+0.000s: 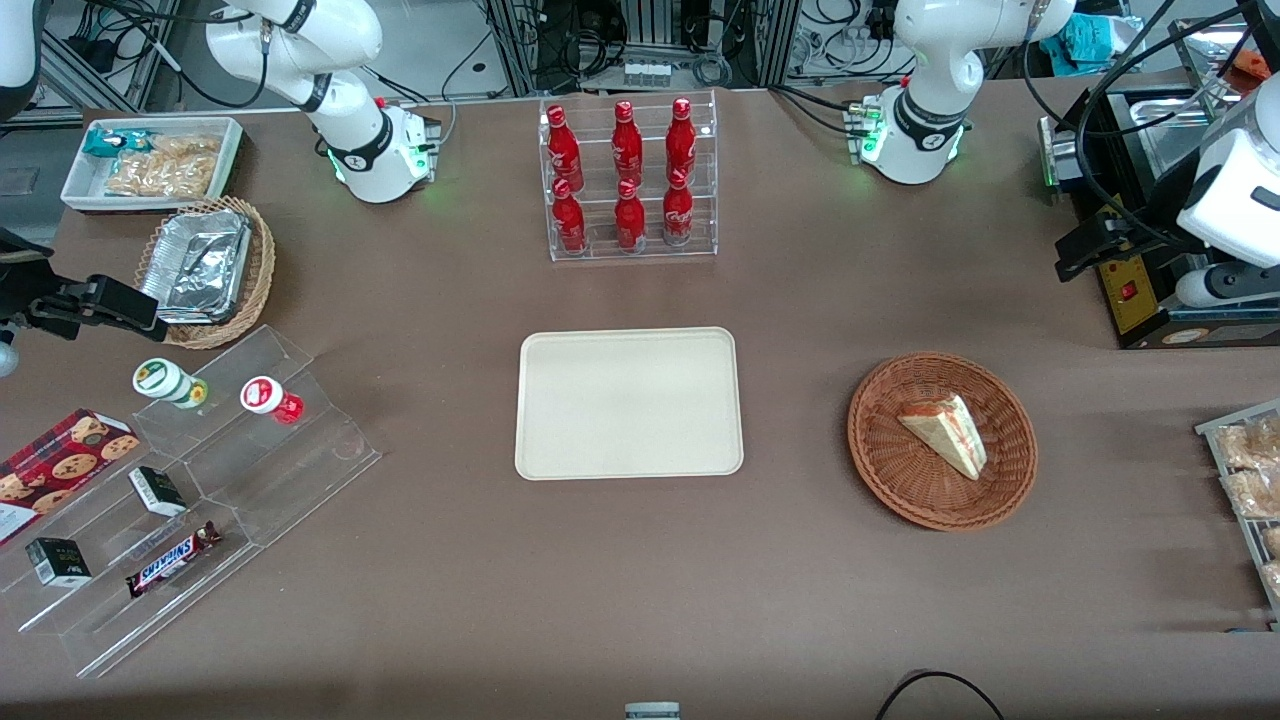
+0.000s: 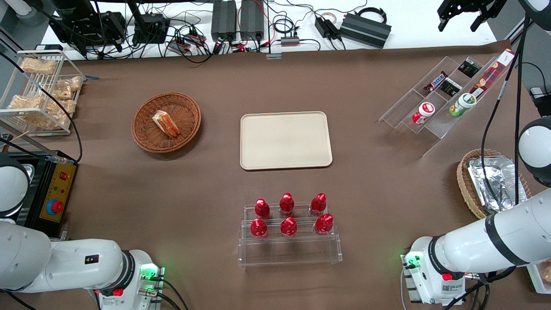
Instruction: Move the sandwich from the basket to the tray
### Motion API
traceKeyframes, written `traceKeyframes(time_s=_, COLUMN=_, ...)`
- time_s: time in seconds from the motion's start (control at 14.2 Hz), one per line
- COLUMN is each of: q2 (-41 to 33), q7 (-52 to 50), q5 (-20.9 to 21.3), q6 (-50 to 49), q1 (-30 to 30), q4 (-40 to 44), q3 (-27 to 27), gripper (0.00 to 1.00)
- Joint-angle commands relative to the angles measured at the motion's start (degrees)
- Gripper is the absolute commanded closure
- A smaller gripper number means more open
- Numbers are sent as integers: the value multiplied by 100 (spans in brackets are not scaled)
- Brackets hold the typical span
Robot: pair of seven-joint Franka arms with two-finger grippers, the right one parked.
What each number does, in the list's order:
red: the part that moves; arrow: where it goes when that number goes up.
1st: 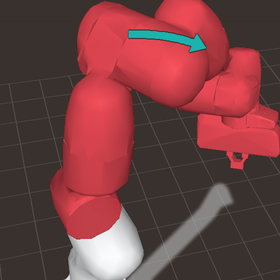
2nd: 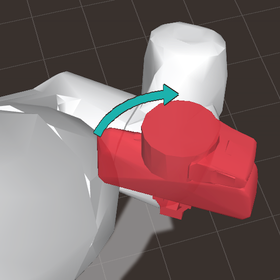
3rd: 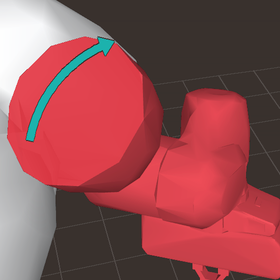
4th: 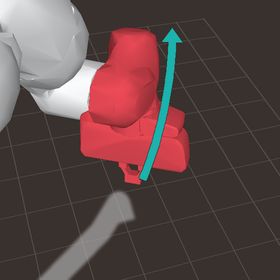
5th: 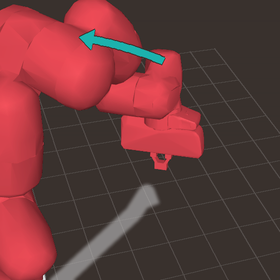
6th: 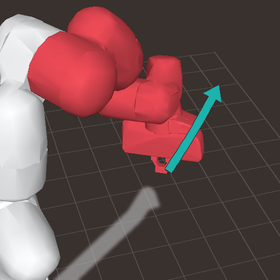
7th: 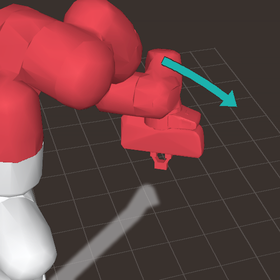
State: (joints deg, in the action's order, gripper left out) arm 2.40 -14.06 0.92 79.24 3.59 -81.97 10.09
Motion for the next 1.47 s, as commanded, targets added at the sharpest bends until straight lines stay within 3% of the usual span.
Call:
traceKeyframes(time_s=0.0, q2=41, q7=79, q5=250, q6=20, q1=81, q4=112, q3=98, gripper=0)
traceKeyframes(time_s=0.49, q2=259, q7=-254, q5=286, q6=38, q1=116, q4=33, q3=81, gripper=0)
traceKeyframes(time_s=0.84, q2=1287, q7=-2484, q5=339, q6=634, q1=89, q4=-169, q3=90, gripper=0)
traceKeyframes(time_s=1.19, q2=2193, q7=-4075, q5=374, q6=1978, q1=72, q4=-757, q3=81, gripper=0)
traceKeyframes(time_s=1.4, q2=2326, q7=-5068, q5=549, q6=2891, q1=28, q4=-1371, q3=81, gripper=0)
